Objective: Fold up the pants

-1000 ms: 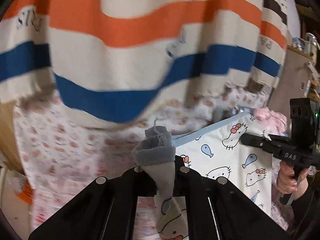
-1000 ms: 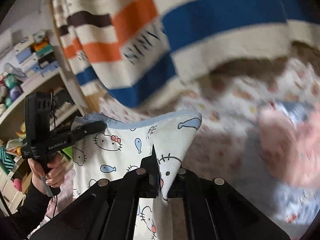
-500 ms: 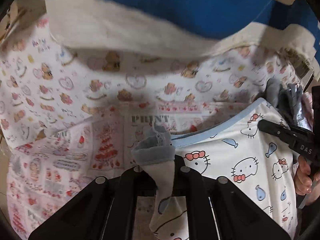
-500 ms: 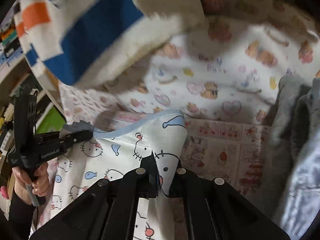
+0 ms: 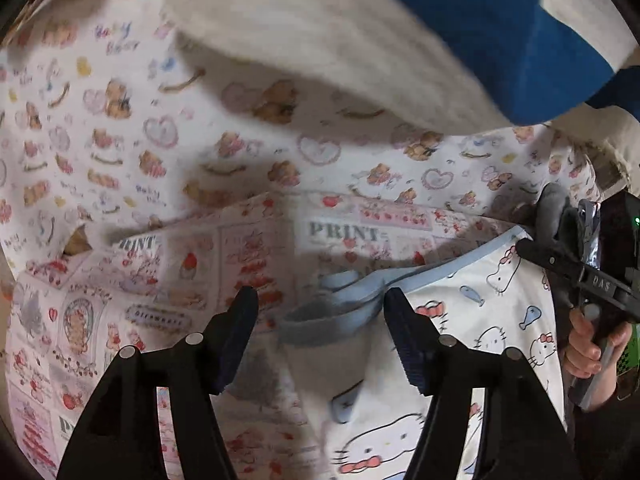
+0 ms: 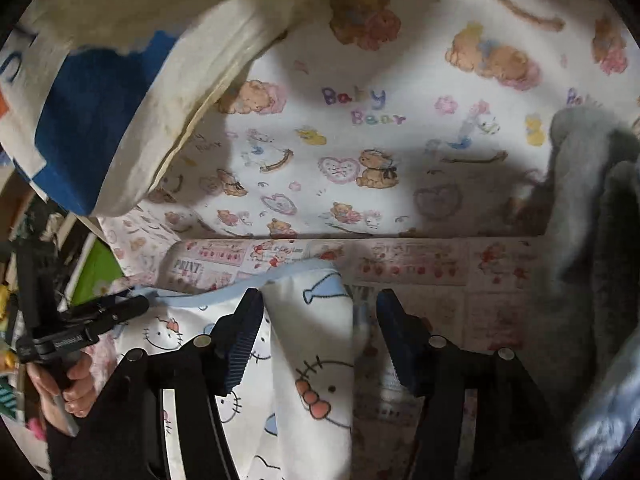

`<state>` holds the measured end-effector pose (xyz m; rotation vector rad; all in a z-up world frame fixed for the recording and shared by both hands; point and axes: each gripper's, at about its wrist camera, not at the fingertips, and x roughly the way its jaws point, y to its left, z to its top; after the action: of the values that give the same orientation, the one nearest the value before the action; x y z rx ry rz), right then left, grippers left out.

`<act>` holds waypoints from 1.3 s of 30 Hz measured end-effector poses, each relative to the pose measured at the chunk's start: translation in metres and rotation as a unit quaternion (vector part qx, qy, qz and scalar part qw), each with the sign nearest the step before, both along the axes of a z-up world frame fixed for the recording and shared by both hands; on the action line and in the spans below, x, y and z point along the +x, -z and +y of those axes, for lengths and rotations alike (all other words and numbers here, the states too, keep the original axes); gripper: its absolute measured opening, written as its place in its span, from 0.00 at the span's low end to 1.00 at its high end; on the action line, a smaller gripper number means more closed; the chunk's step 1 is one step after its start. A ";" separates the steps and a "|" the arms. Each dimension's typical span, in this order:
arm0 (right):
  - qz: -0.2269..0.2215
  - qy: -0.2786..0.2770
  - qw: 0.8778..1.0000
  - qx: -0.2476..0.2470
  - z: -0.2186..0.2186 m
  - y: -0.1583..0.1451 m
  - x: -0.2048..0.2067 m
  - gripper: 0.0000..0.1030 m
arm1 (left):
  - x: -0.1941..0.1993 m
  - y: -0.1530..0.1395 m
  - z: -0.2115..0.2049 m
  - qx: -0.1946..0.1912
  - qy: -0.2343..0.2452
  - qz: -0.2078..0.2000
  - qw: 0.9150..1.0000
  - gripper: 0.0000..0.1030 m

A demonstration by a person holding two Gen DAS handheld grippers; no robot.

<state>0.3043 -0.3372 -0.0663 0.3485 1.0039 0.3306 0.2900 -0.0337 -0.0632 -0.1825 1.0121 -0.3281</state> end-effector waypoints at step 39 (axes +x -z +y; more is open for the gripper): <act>-0.051 -0.082 0.994 -0.047 0.030 -0.012 -0.008 0.08 | -0.021 -0.004 -0.012 -0.036 0.049 -0.059 0.996 0.09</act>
<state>0.2967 -0.3076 -0.0542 0.1625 0.9466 0.4445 0.2688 -0.0458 -0.0593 -0.1763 0.8953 -0.4597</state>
